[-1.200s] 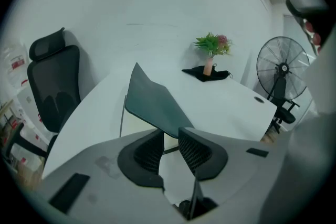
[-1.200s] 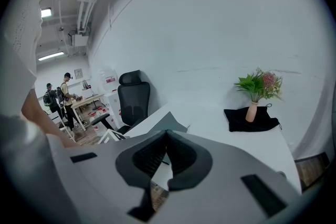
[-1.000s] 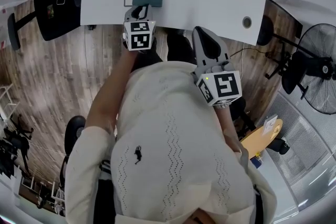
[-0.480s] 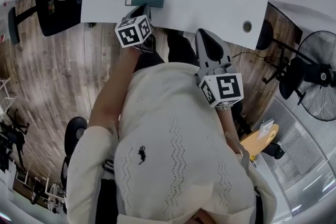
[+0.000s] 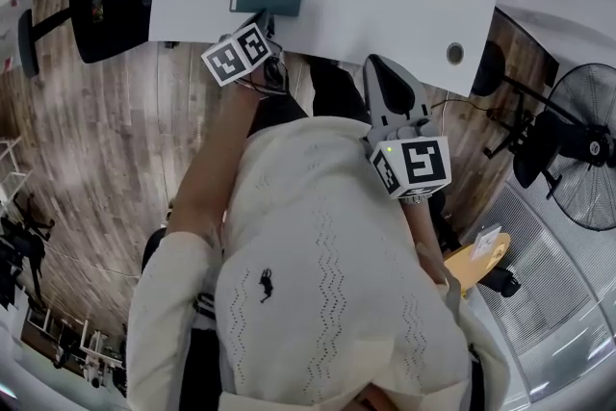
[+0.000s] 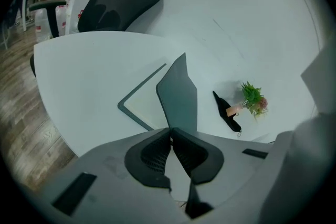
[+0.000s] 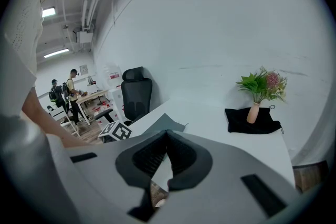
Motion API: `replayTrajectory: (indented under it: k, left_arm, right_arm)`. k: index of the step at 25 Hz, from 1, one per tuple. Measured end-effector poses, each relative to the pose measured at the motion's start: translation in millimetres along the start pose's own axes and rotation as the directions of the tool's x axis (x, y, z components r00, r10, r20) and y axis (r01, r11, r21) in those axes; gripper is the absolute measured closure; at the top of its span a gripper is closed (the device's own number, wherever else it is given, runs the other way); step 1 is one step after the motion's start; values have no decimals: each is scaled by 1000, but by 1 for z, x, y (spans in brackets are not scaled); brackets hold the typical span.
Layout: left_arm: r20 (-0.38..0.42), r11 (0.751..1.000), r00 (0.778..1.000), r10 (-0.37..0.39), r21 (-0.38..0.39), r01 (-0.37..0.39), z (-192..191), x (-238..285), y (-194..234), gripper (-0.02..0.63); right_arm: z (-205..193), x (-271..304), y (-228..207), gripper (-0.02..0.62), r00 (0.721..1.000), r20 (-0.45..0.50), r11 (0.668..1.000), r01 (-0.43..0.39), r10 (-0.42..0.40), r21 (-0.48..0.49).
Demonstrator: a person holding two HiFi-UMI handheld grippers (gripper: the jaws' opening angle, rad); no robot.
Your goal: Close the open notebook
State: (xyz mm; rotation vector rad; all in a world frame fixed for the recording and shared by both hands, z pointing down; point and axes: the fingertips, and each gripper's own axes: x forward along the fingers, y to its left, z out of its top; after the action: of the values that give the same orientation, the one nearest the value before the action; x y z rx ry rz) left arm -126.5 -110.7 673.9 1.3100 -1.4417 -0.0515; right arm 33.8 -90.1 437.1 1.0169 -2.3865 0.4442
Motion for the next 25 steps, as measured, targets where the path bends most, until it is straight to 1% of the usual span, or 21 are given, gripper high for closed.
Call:
replayTrajectory:
  k: [2,5,7,13,18,20,21,25]
  left_arm:
    - [2,998,1000,12,-56,-12,-1,2,3,583]
    - [5,989,1000,28,-147,-27,-3,4,7,583]
    - [5,983,999,35,-179,-34,-4,5,10,583]
    - [0,978,1000,30,-208,-29,-5,7,12,581]
    - [9,964,1000,-3,-266,6,-5,7,13,578]
    - [8,953,1000,-15,-303,17,-6,7,16,548]
    - [6,951,1000,-17,-308,18,-6,7,17,545]
    - [-9,970,1000,9,-243,-11,-6,6,17,534]
  right_arm:
    - [-1,-1,-4,594,1000,-2,1000,2,-2,5]
    - [-2,-2,-9,594,1000,-2,1000,6,-6,10]
    - [-3,-3,-11,594,1000,-2,1000,7,-7,13]
    - [-4,-4,-14,594,1000,-3,1000,4,-4,15]
    - [-5,-5,-16,594,1000,-2,1000,9,-9,21]
    - [-5,-5,-16,594,1000,-1,1000,9,-9,22]
    - [-5,-5,-16,594,1000,-1,1000,9,-9,22]
    - [-7,-5,-14,594,1000,1,1000,6,-6,26]
